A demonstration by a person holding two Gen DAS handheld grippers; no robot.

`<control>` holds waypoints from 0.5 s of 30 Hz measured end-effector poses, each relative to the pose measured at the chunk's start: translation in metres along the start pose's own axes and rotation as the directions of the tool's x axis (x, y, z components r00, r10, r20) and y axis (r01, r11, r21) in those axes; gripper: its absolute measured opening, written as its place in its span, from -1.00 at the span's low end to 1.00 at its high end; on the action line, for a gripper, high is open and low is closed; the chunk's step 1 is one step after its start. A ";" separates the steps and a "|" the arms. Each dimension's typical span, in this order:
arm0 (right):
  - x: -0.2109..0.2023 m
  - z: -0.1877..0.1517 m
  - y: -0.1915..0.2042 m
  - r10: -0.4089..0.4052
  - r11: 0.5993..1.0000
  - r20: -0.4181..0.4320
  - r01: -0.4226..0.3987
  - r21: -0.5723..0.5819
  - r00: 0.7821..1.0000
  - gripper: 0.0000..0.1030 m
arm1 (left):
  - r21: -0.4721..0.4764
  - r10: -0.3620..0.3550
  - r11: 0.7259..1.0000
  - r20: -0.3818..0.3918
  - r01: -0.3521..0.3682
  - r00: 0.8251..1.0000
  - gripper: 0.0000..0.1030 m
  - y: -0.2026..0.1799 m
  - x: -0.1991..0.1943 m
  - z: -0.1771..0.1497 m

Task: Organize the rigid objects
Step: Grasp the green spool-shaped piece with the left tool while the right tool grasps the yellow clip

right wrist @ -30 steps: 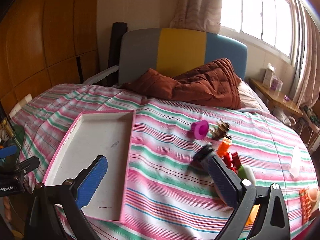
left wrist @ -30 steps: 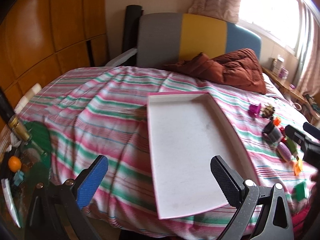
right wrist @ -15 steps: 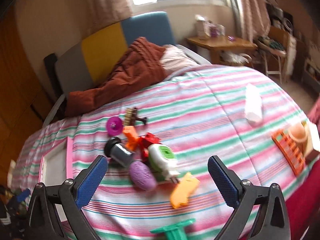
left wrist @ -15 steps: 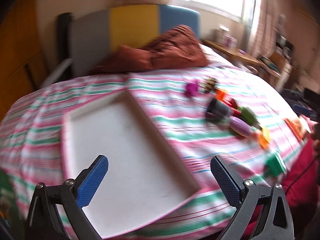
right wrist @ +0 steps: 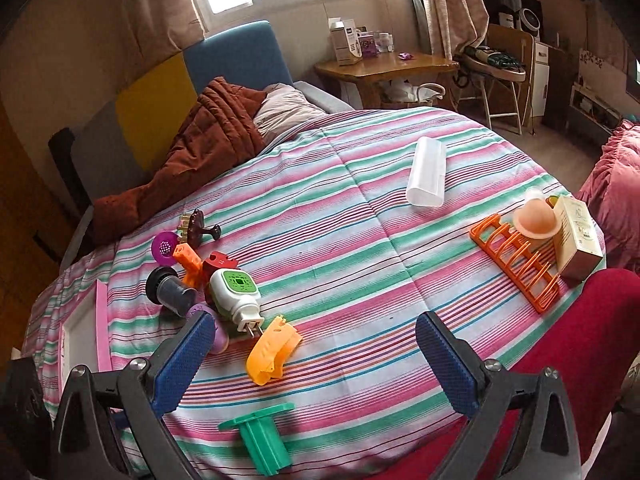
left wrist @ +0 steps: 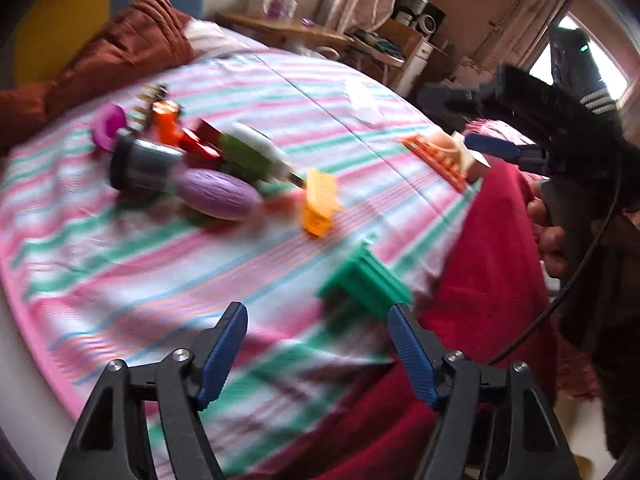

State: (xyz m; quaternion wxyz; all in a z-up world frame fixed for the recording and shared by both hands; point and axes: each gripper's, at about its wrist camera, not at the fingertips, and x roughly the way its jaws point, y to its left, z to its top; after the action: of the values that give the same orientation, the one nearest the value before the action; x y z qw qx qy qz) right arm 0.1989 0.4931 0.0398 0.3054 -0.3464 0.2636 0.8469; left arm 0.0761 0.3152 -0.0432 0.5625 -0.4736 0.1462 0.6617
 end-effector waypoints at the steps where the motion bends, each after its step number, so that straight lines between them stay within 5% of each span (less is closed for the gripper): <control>1: -0.002 0.001 -0.003 -0.003 1.000 0.004 0.003 0.002 1.000 0.99 | -0.010 -0.030 0.999 -0.020 0.030 0.999 0.42 -0.004 0.006 0.000; 6: -0.009 0.002 -0.012 -0.019 1.000 0.025 0.019 -0.002 1.000 0.99 | -0.034 -0.070 0.997 -0.079 0.067 0.994 0.42 -0.023 0.044 0.011; 13: -0.014 0.001 -0.029 -0.028 0.999 0.038 0.026 0.036 0.999 0.99 | -0.099 -0.022 0.995 -0.102 0.012 0.995 0.41 -0.015 0.083 0.027; 14: -0.013 0.001 -0.031 -0.025 0.999 0.031 0.024 0.042 0.999 0.99 | -0.085 0.000 0.996 -0.099 -0.008 0.995 0.37 -0.015 0.084 0.028; 15: -0.011 0.000 -0.031 -0.028 0.999 0.025 0.027 0.043 0.999 0.99 | -0.067 0.020 0.997 -0.100 -0.027 0.995 0.10 -0.016 0.082 0.028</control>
State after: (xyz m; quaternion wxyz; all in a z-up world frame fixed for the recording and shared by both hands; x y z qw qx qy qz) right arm 0.2270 0.5109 0.0407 0.3277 -0.3328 0.2728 0.8411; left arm 0.0843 0.3905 -0.0881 0.5301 -0.5230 0.1566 0.6487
